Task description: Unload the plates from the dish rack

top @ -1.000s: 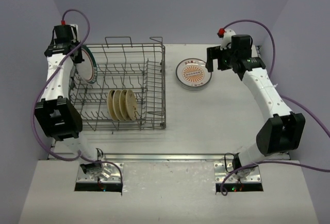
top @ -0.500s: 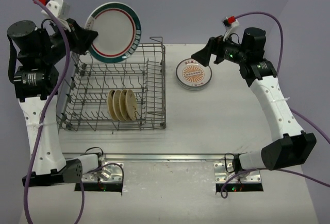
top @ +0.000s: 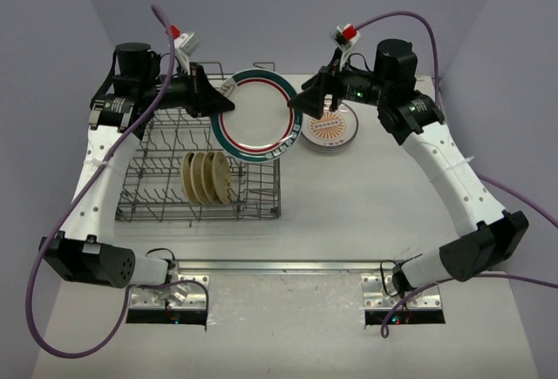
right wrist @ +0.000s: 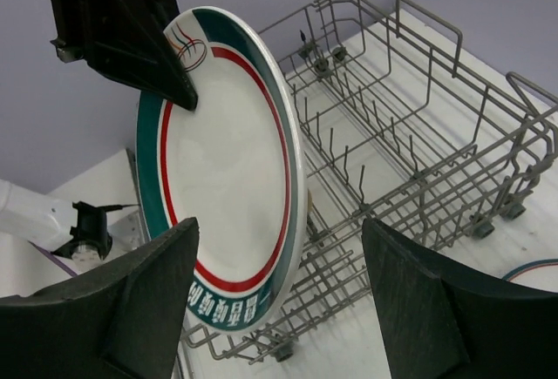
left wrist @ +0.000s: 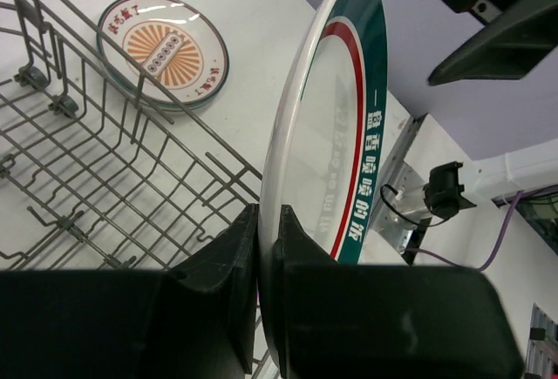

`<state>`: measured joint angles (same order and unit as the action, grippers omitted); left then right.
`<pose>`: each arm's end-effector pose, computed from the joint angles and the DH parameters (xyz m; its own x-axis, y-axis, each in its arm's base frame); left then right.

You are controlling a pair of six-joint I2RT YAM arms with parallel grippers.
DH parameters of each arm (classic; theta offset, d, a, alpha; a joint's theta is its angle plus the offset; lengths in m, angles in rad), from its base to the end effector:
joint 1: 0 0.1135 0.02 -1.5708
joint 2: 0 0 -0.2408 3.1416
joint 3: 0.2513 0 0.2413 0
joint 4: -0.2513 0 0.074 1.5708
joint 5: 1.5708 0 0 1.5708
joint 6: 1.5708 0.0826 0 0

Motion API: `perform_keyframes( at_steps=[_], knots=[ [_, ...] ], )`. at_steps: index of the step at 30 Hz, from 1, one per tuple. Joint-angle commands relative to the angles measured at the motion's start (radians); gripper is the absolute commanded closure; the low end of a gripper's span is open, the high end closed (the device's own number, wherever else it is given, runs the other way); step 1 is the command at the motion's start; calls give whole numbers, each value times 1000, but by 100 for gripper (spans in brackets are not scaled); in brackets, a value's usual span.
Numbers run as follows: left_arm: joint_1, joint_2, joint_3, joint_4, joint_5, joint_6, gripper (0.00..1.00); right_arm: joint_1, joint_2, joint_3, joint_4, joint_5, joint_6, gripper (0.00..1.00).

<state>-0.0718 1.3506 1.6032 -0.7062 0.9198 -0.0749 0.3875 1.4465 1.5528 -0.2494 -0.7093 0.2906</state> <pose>0.2848 -0.0864 0.4106 -0.4925 -0.0100 -0.8703 0.7218 0.5539 -0.4149 0.3051 0.1826 0.4174 -0.3797 0.0799 -0.9217 -0.8087 0.4552 0.3726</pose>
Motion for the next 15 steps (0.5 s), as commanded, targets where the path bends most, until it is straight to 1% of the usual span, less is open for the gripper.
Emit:
perform_keyframes(
  at_steps=[1,3,4,5,6,7,8,9,10,11,12,13,15],
  knots=[
    [-20,-15,31,50,110,-15,100,31,34,7,-11,47,-72,31],
    [-29,-7,33,47,119,-9,100,36,42,4,-21,69,-83,31],
    [-34,-3,34,43,121,-4,100,38,47,5,-27,74,-88,33],
    [-41,1,36,37,119,3,100,39,55,9,-31,73,-94,38],
    [-47,5,37,31,115,9,100,40,60,14,-37,69,-96,47],
    [-54,8,38,25,109,15,100,42,63,21,-45,62,-97,58],
    [-57,12,38,20,103,18,100,41,74,32,-65,55,-97,75],
    [-59,15,39,16,91,19,96,40,85,42,-84,48,-94,90],
    [-59,16,41,15,68,18,84,40,92,52,-101,41,-82,98],
    [-59,16,42,13,16,14,70,30,95,51,-106,31,-59,100],
    [-59,16,49,11,-28,9,48,18,94,43,-106,17,-38,100],
    [-58,15,56,7,-71,4,30,3,92,36,-103,8,-21,100],
    [-57,11,68,4,-210,-14,15,-67,88,11,-81,-4,29,100]
  ],
)
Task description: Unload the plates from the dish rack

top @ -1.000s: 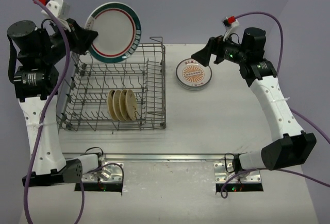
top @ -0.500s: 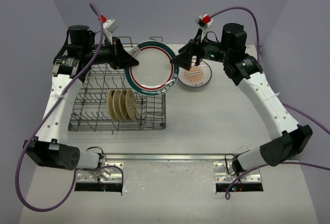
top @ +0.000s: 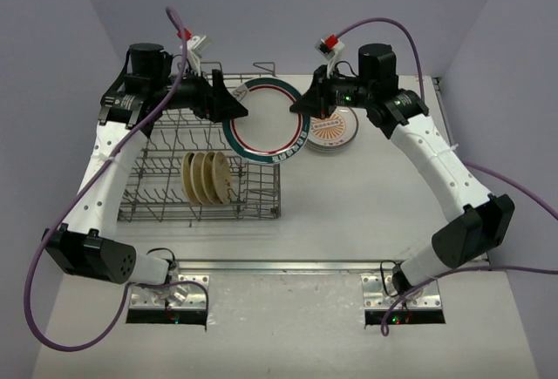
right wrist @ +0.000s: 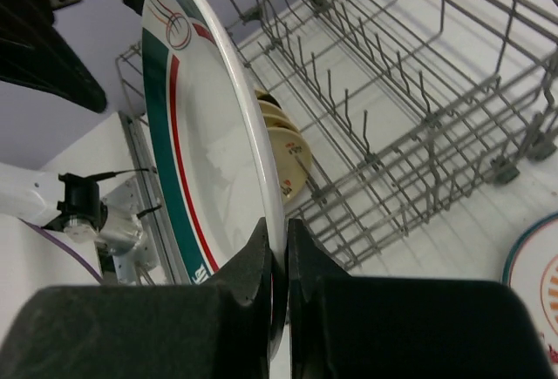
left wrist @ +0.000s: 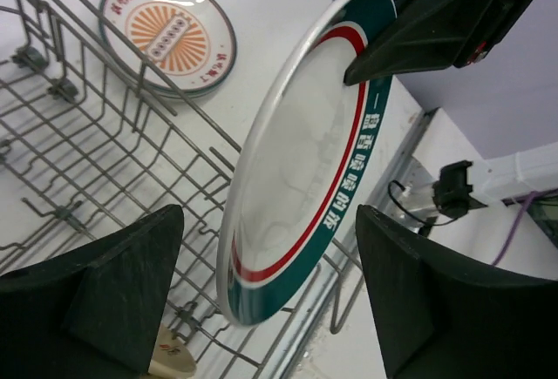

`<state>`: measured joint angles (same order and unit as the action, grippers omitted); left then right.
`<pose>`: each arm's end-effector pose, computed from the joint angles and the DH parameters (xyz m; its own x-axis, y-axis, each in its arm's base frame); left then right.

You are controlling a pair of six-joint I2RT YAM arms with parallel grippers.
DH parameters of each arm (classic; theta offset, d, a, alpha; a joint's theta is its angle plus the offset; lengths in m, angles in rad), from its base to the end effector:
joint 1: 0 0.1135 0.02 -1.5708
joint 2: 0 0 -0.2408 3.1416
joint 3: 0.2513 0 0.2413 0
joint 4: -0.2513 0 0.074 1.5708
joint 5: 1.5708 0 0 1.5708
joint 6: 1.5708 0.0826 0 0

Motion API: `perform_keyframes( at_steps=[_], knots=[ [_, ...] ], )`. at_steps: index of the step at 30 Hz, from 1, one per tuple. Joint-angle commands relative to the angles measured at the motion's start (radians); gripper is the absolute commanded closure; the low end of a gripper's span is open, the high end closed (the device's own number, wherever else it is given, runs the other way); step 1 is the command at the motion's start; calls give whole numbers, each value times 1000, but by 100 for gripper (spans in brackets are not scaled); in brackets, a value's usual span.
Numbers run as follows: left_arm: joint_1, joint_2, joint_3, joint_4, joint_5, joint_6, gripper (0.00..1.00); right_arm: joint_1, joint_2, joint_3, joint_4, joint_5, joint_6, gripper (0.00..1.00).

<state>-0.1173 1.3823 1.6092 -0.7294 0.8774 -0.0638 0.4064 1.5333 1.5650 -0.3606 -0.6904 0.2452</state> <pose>0.2907 -0.0982 0.4000 -0.5248 0.0208 -0.8510 0.7122 0.5583 -0.4255 0.3218 0.1958 0.3770 -0.4962 -0.0098 -0.8682 -0.7607 0.4869 0.4293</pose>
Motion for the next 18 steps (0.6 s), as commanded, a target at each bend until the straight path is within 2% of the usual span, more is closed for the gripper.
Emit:
perform_keyframes(
  at_steps=[1,2,6,9,11,15,18],
  knots=[
    [-10,-26,69,28,-207,-27,4,-119,-1,-22,55,-34,116,100],
    [-10,-31,72,28,-244,-30,0,-154,-2,-38,76,-38,153,100],
    [-9,-38,68,27,-366,-38,0,-346,33,-58,101,-48,261,100],
    [-9,-47,41,39,-448,-35,0,-442,83,-59,103,-30,271,100],
    [-9,-54,20,55,-507,-39,0,-462,121,-53,94,0,250,100],
    [-8,-52,-30,56,-705,-63,7,-490,246,-30,49,27,239,100],
    [-6,-60,-71,50,-757,-62,9,-491,318,-10,45,28,258,100]
  ],
)
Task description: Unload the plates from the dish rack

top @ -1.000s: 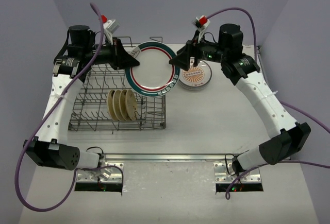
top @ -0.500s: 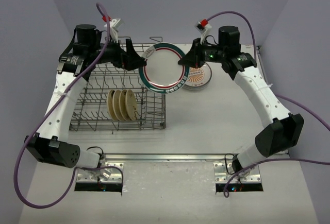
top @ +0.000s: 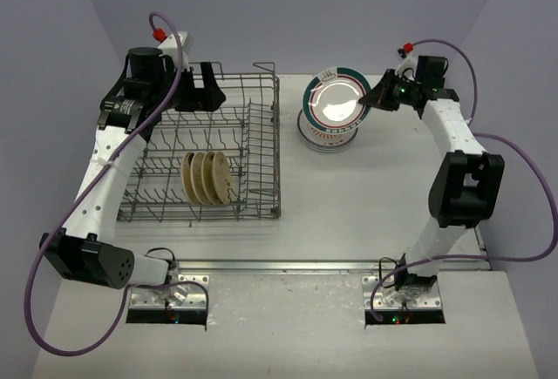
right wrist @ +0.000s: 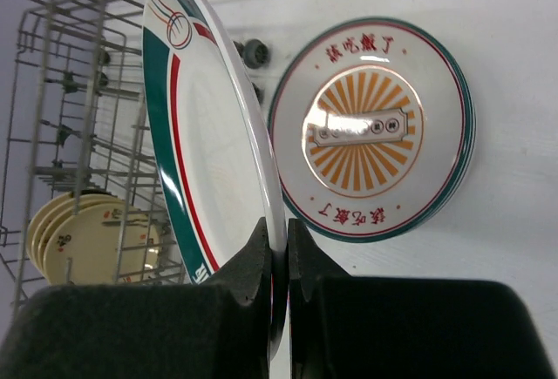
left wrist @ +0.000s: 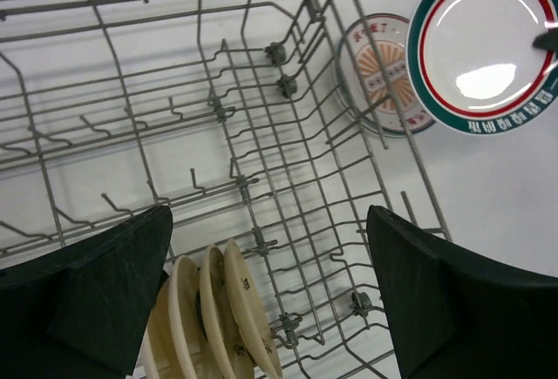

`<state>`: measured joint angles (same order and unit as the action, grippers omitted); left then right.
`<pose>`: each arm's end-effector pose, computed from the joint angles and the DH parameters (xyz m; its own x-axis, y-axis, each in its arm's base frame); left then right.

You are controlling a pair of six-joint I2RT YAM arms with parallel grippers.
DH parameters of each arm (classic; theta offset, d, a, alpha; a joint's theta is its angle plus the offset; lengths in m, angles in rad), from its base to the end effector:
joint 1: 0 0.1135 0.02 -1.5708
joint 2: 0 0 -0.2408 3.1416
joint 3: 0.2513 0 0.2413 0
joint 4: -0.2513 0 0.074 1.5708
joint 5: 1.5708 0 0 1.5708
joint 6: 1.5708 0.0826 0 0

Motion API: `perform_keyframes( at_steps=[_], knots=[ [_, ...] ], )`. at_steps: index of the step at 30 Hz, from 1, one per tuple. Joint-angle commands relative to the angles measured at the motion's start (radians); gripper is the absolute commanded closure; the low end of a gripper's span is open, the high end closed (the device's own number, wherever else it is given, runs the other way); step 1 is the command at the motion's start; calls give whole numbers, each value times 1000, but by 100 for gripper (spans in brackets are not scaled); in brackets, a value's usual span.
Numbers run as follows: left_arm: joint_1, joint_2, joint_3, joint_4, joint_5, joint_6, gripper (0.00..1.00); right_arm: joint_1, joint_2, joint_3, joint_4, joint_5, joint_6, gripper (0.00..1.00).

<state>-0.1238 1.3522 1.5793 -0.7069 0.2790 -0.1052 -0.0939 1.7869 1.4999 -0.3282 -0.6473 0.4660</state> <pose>0.3128 -0.0619 0.3888 -0.4935 -0.0403 -0.8688 0.3111 0.9247 -0.2196 0.4298 0.0096 0.2594 -0.7000 0.4259 -0.5732 -0.1130 0.7265 0.6779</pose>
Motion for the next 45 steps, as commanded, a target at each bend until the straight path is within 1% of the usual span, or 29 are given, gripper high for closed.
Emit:
perform_keyframes(
  at_steps=[1,9,14,15,16,20,22,23,24,25,27,28,31,34,36,38,39,42,44,45],
  knots=[
    [2,-33,-53,26,-167,-21,9,9,87,66,13,-14,44,100],
    [12,-75,-159,24,-233,-10,5,9,261,154,16,34,53,100],
    [13,-95,-212,21,-249,0,4,11,355,211,-22,31,37,100],
    [14,-98,-214,20,-251,1,4,11,365,214,-28,32,36,98],
    [15,-99,-216,20,-255,3,4,11,373,216,-30,30,36,94],
    [15,-102,-218,15,-264,9,4,15,415,244,-64,0,34,85],
    [15,-100,-216,11,-270,9,3,23,426,266,-99,25,19,69],
    [16,-99,-212,9,-270,9,3,26,428,267,-115,39,12,68],
    [16,-101,-205,4,-272,7,2,29,427,284,-149,79,1,46],
    [15,-103,-198,-1,-273,11,2,34,424,304,-173,110,-13,35],
    [15,-107,-196,-12,-271,21,6,41,399,326,-235,218,-30,9],
    [15,-110,-197,-17,-257,30,6,48,389,336,-252,248,-48,2],
    [12,-113,-209,-42,-251,48,10,67,320,334,-285,370,-77,1],
    [11,-124,-250,-60,-257,64,13,87,232,297,-273,484,-132,1],
    [6,-138,-280,-61,-246,64,15,128,181,269,-266,561,-156,1],
    [-27,-156,-298,-67,-255,61,17,148,106,244,-248,598,-162,1],
    [-51,-163,-309,-69,-273,55,18,150,74,230,-240,611,-161,1],
    [-106,-176,-339,-82,-403,23,21,156,-6,193,-235,639,-151,1],
    [-109,-188,-364,-86,-456,-9,23,159,-58,163,-233,643,-148,1],
    [-109,-196,-376,-90,-480,-22,27,160,-84,144,-228,644,-148,1]
  ],
)
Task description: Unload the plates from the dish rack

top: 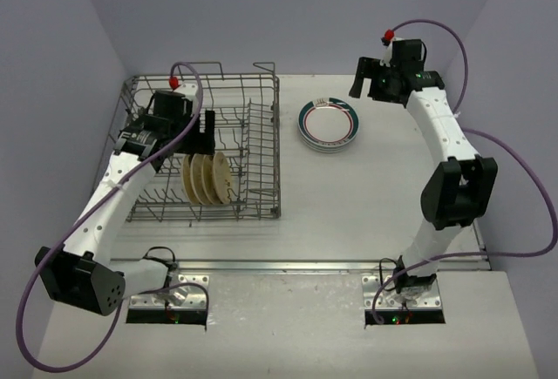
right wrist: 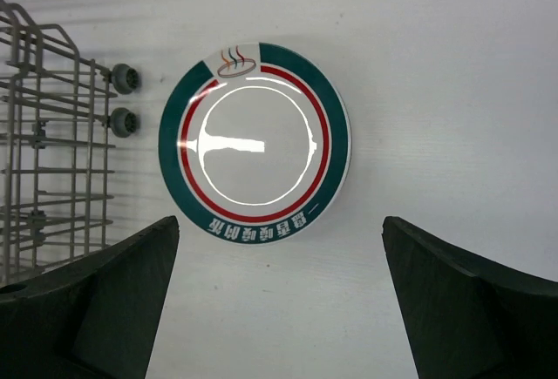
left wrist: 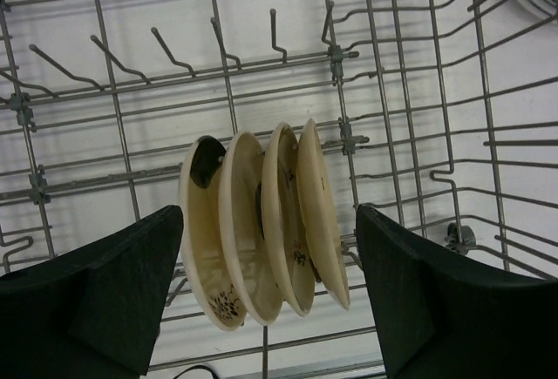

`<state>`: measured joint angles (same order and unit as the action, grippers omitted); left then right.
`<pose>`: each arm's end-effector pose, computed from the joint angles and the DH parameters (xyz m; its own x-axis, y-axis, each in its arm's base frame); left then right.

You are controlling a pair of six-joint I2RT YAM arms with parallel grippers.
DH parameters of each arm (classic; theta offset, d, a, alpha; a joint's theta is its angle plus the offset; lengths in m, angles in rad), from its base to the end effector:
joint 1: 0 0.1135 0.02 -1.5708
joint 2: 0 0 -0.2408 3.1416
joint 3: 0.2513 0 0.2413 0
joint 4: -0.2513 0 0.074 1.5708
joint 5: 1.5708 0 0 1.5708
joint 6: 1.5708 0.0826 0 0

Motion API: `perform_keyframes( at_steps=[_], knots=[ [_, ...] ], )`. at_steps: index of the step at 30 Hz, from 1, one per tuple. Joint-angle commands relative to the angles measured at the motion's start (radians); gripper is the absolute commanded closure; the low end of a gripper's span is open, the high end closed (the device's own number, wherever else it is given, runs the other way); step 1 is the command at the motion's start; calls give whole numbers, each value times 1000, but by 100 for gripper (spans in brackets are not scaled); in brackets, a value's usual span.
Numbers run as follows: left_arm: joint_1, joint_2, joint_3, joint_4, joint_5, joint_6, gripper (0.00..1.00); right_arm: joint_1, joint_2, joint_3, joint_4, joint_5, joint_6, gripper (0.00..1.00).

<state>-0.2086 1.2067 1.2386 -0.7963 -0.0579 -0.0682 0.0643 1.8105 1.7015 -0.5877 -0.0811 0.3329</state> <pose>0.2738 -0.0531 0.2977 -0.6868 0.0759 -0.7229 0.1194 0.9928 -0.0092 0.4346 0.0347 0.2813 -0.6464 0.2848 -0.7079 0.0901 0.9497 0.2998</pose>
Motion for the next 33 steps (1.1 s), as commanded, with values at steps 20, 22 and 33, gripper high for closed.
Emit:
perform_keyframes(
  at_steps=[20,22,33],
  knots=[
    [130,-56,-154,-28,-109,-89,50,22,-346,-275,71,66,-23,1],
    [130,-46,-152,-29,-102,-85,51,20,-344,-273,70,67,-23,1],
    [151,16,-148,-43,-80,-66,63,21,-315,-254,63,47,-17,1]
  ],
)
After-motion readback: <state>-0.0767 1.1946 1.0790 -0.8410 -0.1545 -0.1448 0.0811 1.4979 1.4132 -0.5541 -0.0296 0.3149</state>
